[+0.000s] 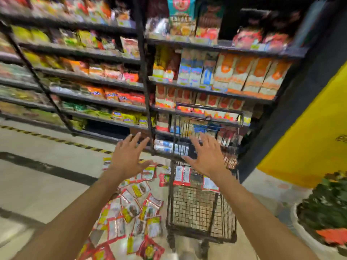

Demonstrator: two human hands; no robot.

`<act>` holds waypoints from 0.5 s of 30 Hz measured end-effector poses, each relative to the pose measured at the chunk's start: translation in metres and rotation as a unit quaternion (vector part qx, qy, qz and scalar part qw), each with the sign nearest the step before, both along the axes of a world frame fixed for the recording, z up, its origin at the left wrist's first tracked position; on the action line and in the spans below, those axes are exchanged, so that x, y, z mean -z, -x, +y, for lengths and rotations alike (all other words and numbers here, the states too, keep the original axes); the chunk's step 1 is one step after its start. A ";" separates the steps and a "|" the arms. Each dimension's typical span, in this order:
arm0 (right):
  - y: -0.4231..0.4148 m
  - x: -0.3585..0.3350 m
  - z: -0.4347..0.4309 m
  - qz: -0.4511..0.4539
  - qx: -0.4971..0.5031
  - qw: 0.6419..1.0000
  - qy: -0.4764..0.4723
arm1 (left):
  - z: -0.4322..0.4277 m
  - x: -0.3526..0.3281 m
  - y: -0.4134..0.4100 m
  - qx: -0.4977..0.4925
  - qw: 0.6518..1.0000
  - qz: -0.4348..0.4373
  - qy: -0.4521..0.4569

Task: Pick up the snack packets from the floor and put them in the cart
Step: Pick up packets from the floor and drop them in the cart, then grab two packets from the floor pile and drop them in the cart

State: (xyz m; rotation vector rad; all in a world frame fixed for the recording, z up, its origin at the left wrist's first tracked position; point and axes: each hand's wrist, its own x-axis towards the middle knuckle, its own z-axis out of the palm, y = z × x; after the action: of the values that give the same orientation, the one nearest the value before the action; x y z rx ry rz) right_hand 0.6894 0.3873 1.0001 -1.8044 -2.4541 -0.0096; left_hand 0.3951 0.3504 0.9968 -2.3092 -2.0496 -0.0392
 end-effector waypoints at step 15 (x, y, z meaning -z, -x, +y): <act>0.300 -0.009 -0.267 0.001 -0.176 0.984 -0.023 | -0.375 -0.017 0.300 -0.206 0.977 0.027 -0.036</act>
State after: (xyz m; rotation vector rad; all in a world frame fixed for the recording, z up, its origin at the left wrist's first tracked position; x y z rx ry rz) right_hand 0.3893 0.1203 1.0089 -1.3281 -2.7102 -0.0377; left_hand 0.0950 -0.0244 1.0140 -1.7804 -2.4066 -0.0322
